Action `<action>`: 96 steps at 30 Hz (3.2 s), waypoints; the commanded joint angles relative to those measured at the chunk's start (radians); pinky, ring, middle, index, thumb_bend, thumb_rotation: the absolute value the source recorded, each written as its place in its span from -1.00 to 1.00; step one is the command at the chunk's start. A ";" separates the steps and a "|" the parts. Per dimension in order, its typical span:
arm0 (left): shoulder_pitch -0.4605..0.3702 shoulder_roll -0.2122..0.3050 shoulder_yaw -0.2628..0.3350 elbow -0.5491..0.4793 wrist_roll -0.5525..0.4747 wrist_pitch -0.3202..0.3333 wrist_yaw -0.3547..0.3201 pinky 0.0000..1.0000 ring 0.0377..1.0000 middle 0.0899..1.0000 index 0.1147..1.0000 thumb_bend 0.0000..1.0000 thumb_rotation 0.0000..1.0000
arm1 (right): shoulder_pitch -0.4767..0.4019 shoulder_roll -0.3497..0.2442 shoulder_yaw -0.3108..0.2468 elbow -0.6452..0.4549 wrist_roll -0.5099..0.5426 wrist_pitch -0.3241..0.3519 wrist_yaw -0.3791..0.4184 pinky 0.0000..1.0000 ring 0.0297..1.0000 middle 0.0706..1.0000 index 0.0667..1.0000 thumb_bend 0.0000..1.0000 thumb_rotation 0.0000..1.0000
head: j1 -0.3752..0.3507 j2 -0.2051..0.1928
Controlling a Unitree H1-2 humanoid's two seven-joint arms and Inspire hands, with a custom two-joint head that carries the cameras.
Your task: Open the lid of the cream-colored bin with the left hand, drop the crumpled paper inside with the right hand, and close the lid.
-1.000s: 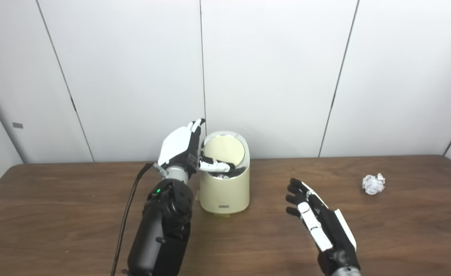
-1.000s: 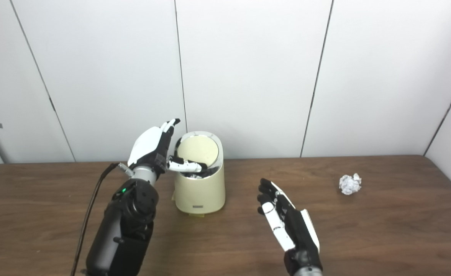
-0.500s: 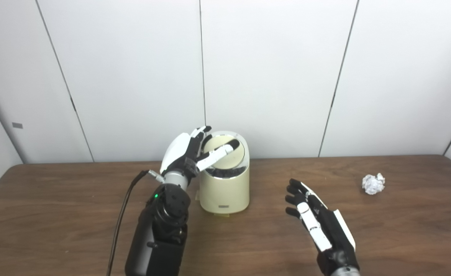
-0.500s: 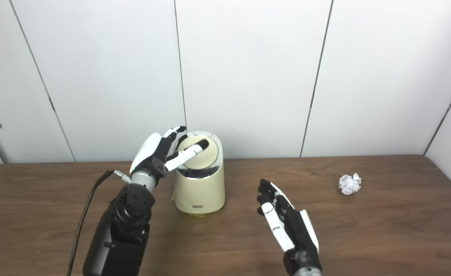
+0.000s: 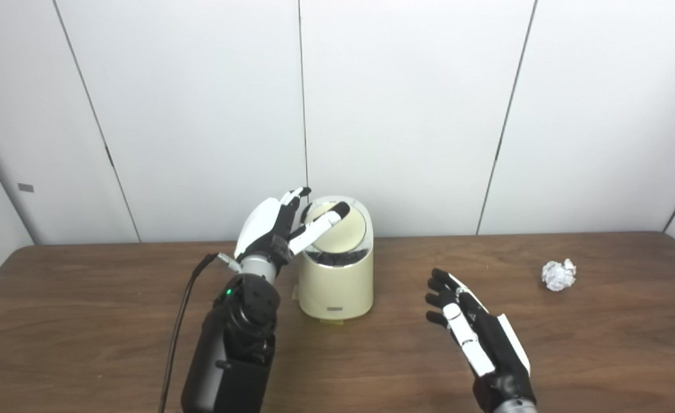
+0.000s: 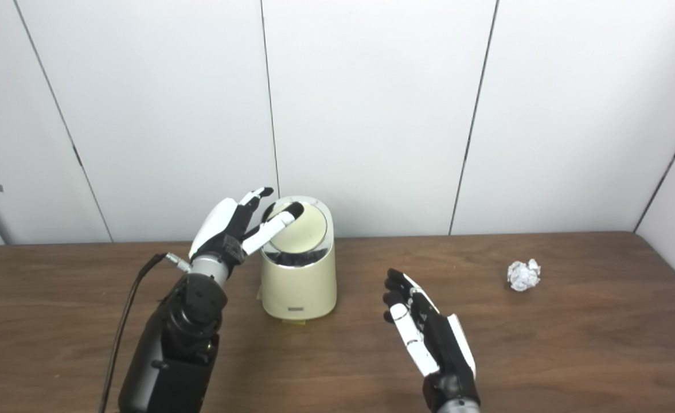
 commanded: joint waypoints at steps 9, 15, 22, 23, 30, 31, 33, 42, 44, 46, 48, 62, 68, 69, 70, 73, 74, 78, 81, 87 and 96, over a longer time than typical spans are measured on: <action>-0.099 0.054 -0.077 0.099 0.001 0.001 0.124 1.00 1.00 1.00 0.91 0.21 0.48 | -0.032 0.004 0.003 -0.030 0.008 -0.036 0.002 0.58 0.70 0.74 0.71 -0.72 0.50 | -0.003 0.005; -0.104 0.056 -0.092 0.133 -0.012 0.001 0.155 1.00 1.00 1.00 0.93 0.22 0.39 | -0.032 0.007 0.003 -0.034 0.004 -0.031 0.000 0.57 0.70 0.73 0.70 -0.72 0.49 | -0.005 0.006; -0.096 0.056 -0.084 0.124 0.017 0.004 0.124 1.00 1.00 1.00 0.93 0.56 -0.63 | -0.031 0.009 0.002 -0.042 0.002 -0.025 -0.001 0.57 0.69 0.73 0.70 -0.75 0.48 | -0.004 0.012; -0.096 0.062 -0.091 0.122 0.017 0.004 0.120 1.00 1.00 1.00 0.93 0.69 -0.74 | -0.031 0.009 0.002 -0.042 0.004 -0.025 0.000 0.57 0.69 0.73 0.70 -0.76 0.48 | -0.004 0.012; -0.098 0.124 -0.187 0.111 0.071 0.002 0.120 1.00 1.00 1.00 0.96 1.00 -0.85 | -0.031 0.006 0.005 -0.040 0.002 -0.031 0.003 0.58 0.70 0.73 0.70 -0.75 0.47 | -0.003 0.012; -0.098 0.131 -0.203 0.109 0.091 0.003 0.124 1.00 1.00 1.00 0.95 1.00 -0.83 | -0.032 0.006 0.005 -0.041 0.001 -0.029 0.003 0.58 0.70 0.73 0.70 -0.75 0.47 | -0.003 0.014; -0.098 0.142 -0.227 0.106 0.124 0.003 0.132 1.00 1.00 1.00 0.95 1.00 -0.82 | -0.031 0.005 0.006 -0.042 0.002 -0.028 0.004 0.57 0.70 0.73 0.70 -0.74 0.48 | -0.003 0.014; -0.094 0.147 -0.249 0.090 0.172 0.003 0.113 1.00 1.00 1.00 0.96 1.00 -0.94 | -0.031 0.007 0.010 -0.039 -0.005 -0.033 0.000 0.58 0.69 0.73 0.69 -0.75 0.50 | -0.003 0.013; -0.093 0.146 -0.246 0.090 0.172 0.003 0.110 1.00 1.00 1.00 0.95 1.00 -0.95 | -0.031 0.008 0.009 -0.041 -0.005 -0.027 0.000 0.58 0.70 0.73 0.70 -0.74 0.50 | -0.003 0.013; -0.090 0.145 -0.240 0.084 0.161 0.003 0.115 1.00 1.00 1.00 0.94 0.98 -0.80 | -0.031 0.008 0.008 -0.041 -0.001 -0.028 0.001 0.58 0.70 0.73 0.70 -0.74 0.50 | -0.003 0.013; -0.085 0.134 -0.222 0.080 0.141 0.002 0.143 1.00 1.00 0.99 0.92 0.83 -0.33 | -0.032 0.006 0.008 -0.038 0.000 -0.034 0.002 0.58 0.70 0.73 0.70 -0.74 0.50 | -0.002 0.010; -0.095 0.094 -0.147 0.060 0.086 0.003 0.215 1.00 1.00 0.95 0.89 0.71 1.00 | -0.034 0.005 0.007 -0.028 0.001 -0.042 0.002 0.58 0.69 0.73 0.69 -0.70 0.55 | -0.003 0.008; -0.092 0.093 -0.133 0.027 0.066 0.002 0.195 1.00 1.00 0.95 0.89 0.76 1.00 | -0.036 0.005 0.006 -0.020 -0.002 -0.043 -0.001 0.58 0.70 0.73 0.69 -0.69 0.56 | -0.002 0.006; -0.091 0.089 -0.126 0.012 0.062 0.003 0.182 1.00 1.00 0.95 0.89 0.76 1.00 | -0.036 0.005 0.005 -0.019 0.000 -0.045 0.000 0.58 0.70 0.73 0.69 -0.69 0.56 | -0.002 0.006; -0.089 0.085 -0.117 -0.003 0.052 0.003 0.173 1.00 1.00 0.96 0.90 0.76 1.00 | -0.036 0.004 0.005 -0.017 0.002 -0.046 0.001 0.58 0.70 0.73 0.69 -0.69 0.56 | -0.003 0.005; -0.088 0.066 -0.081 -0.051 0.039 0.004 0.135 1.00 1.00 0.98 0.92 0.79 1.00 | -0.037 0.005 0.003 -0.014 0.007 -0.048 0.001 0.59 0.71 0.73 0.70 -0.70 0.56 | -0.003 0.006; -0.086 0.059 -0.067 -0.070 0.036 0.004 0.124 1.00 1.00 0.99 0.92 0.80 1.00 | -0.037 0.006 0.002 -0.014 0.007 -0.047 0.000 0.59 0.71 0.73 0.70 -0.70 0.56 | -0.003 0.006; -0.062 0.028 -0.005 -0.167 -0.074 -0.001 0.122 1.00 1.00 1.00 0.88 0.70 1.00 | -0.038 0.007 0.003 -0.016 0.003 -0.045 -0.001 0.58 0.70 0.73 0.70 -0.69 0.55 | -0.006 0.004; -0.024 -0.009 0.058 -0.214 -0.227 -0.080 0.185 0.88 0.96 0.97 0.89 0.14 1.00 | -0.039 0.004 0.001 -0.013 0.004 -0.052 -0.001 0.56 0.70 0.72 0.69 -0.70 0.54 | -0.004 0.003; 0.058 -0.036 0.137 -0.228 -0.537 -0.282 0.226 0.70 0.83 0.82 0.82 -0.62 1.00 | -0.041 -0.003 -0.006 -0.019 0.008 -0.045 0.003 0.58 0.71 0.74 0.71 -0.73 0.57 | 0.003 0.005; 0.252 0.010 0.201 -0.306 -0.887 -0.399 0.159 0.78 0.80 0.76 0.72 -0.56 0.84 | -0.058 -0.036 -0.026 -0.022 0.005 -0.062 0.000 0.62 0.74 0.74 0.73 -0.65 0.87 | 0.003 0.004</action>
